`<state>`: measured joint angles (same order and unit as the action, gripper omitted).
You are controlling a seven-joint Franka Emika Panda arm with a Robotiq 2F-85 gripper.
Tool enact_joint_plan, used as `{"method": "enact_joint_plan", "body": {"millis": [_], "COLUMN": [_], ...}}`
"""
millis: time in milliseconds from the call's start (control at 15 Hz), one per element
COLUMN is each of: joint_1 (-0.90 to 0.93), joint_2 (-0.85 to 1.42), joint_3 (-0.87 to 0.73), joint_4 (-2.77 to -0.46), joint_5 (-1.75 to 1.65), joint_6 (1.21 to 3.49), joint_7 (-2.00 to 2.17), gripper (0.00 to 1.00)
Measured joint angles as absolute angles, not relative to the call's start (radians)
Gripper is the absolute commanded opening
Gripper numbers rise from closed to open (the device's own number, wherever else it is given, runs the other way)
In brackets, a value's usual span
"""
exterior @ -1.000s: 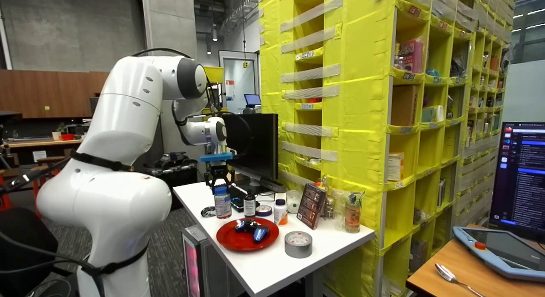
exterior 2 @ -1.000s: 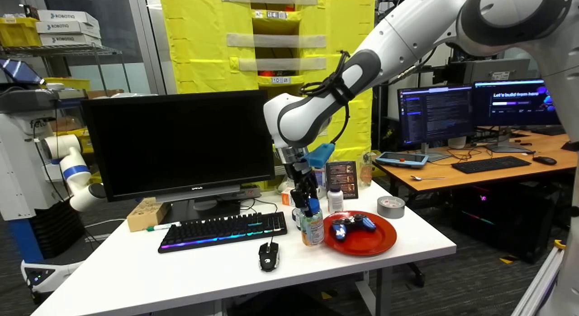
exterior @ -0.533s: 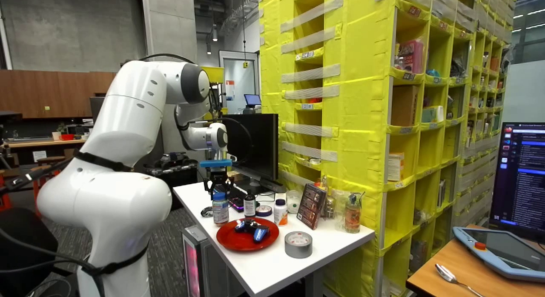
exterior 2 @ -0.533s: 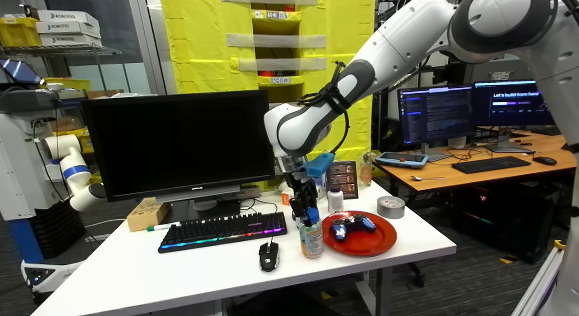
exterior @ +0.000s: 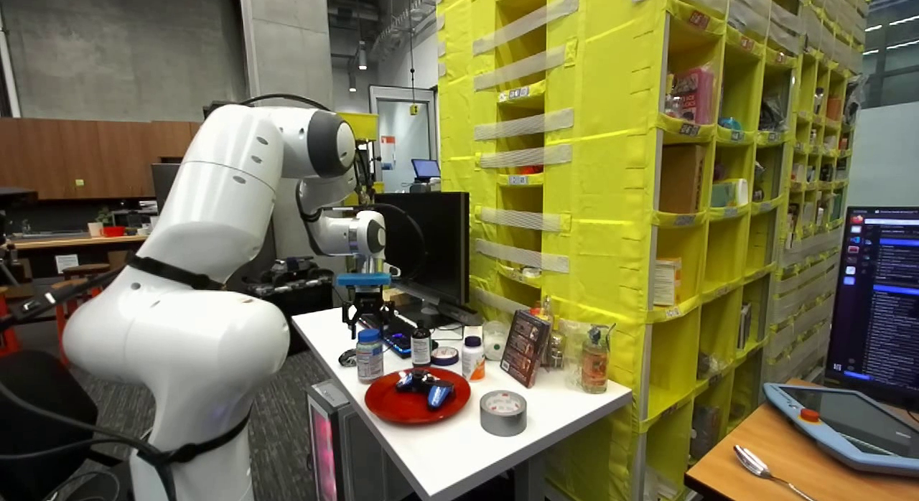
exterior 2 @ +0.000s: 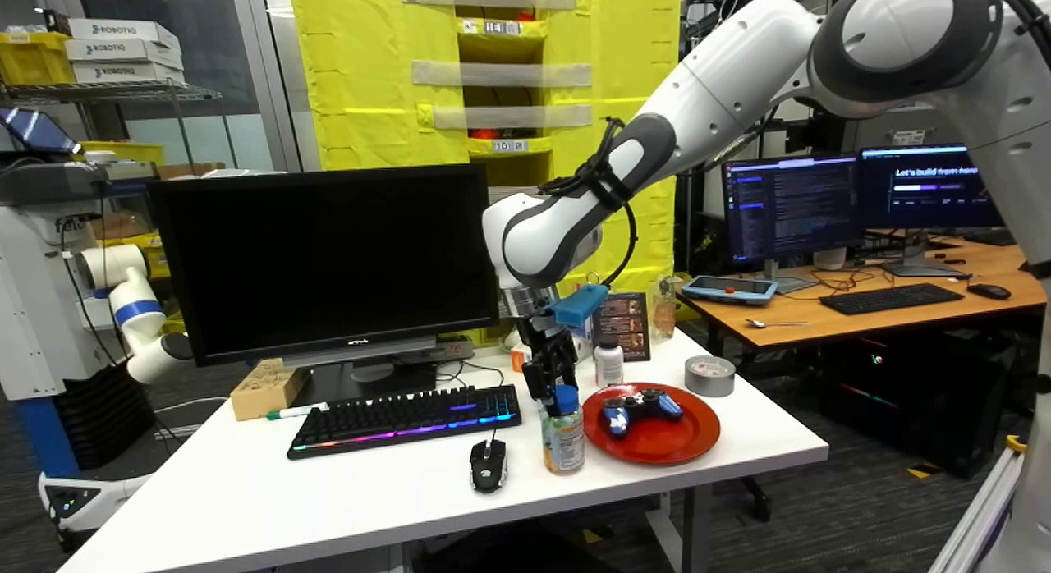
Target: Remove the container from the orange plate and put it on the white table
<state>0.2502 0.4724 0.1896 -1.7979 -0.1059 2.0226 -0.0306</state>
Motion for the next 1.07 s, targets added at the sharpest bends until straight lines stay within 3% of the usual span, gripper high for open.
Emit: {"method": "enact_joint_plan", "body": {"millis": [533, 1067], "joint_1": [0.238, 0.143], "joint_2": [0.373, 0.174], "joint_3": [0.186, 0.174], "joint_4": [-1.829, -2.0], "joint_5": [-0.096, 0.172], "joint_6": [2.021, 2.095], "joint_7": [-0.001, 0.011], "gripper": [1.0, 1.0]}}
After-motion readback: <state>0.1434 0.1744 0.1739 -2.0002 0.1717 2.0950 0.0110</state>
